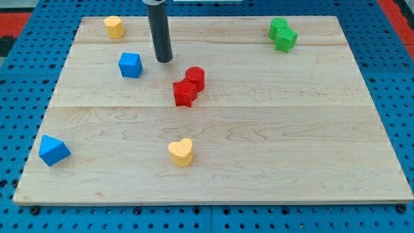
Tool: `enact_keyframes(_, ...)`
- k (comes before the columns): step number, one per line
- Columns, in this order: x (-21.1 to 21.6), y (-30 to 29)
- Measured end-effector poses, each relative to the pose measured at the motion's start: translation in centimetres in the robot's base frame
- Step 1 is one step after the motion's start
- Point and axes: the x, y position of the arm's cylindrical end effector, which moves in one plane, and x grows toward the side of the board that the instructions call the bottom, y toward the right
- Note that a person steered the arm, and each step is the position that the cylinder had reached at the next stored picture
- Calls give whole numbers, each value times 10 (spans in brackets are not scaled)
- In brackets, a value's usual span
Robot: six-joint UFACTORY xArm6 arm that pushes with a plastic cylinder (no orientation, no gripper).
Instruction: Move the blue cube to the blue triangle
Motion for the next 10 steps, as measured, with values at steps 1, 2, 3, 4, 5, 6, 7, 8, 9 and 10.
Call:
enact_keyframes(1, -3, 7)
enact_keyframes(2, 4, 9)
enact_keyframes(3, -21, -48)
enact_keyframes(4, 29, -121)
enact_keyframes(5, 35, -125)
enact_keyframes(6, -16, -84)
enact_keyframes(7, 7, -42)
enact_keyframes(8, 67, -126)
enact_keyframes(9, 126, -137)
enact_keyframes(10, 141, -137)
